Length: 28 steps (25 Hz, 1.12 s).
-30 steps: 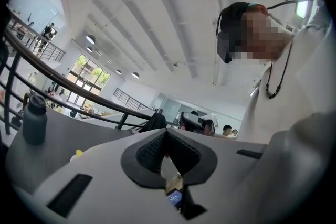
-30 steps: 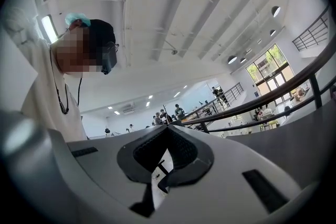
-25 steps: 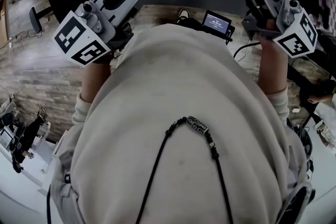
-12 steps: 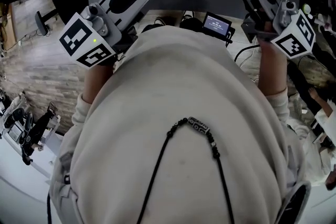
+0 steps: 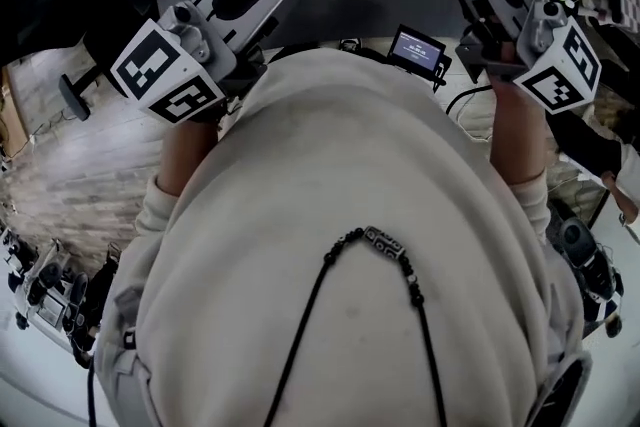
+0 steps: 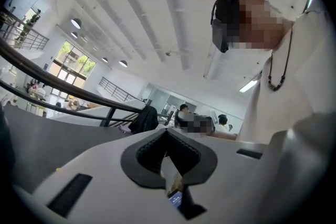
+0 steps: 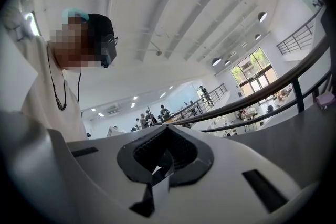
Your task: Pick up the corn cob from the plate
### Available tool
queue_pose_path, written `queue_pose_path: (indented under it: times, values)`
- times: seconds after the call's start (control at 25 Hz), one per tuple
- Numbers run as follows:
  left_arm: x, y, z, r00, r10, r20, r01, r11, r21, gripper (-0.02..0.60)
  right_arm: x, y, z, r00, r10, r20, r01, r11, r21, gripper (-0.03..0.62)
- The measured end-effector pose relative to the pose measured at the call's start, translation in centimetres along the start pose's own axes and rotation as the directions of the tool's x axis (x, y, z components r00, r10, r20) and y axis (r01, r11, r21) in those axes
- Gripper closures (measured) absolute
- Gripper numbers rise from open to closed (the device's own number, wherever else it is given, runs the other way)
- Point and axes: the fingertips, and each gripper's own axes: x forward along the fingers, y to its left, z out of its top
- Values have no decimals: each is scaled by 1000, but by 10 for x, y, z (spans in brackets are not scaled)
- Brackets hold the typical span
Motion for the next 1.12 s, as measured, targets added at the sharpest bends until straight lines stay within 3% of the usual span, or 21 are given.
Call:
queue_pose_path:
  times: [0.16, 0.44, 0.64, 0.88, 1.12]
  values:
    - [-3, -13, -5, 994, -108, -16, 109, 994, 26, 580, -3, 17, -2, 997, -81, 3, 81, 996, -40, 579]
    - [1, -21, 2, 965, -261, 5, 261, 964, -54, 580, -4, 9, 19, 988, -152, -2, 151, 987, -57, 579]
    - [0, -16, 11, 972, -234, 35, 236, 969, -66, 580, 0, -7, 19, 993, -121, -12, 121, 992, -37, 579]
    - [4, -17, 21, 988, -131, 84, 138, 987, -81, 580, 13, -20, 24, 997, -39, -70, 34, 997, -66, 579]
    - [-2, -10, 17, 994, -77, 79, 85, 991, -101, 580, 40, -39, 23, 995, -4, -102, -2, 998, -60, 579]
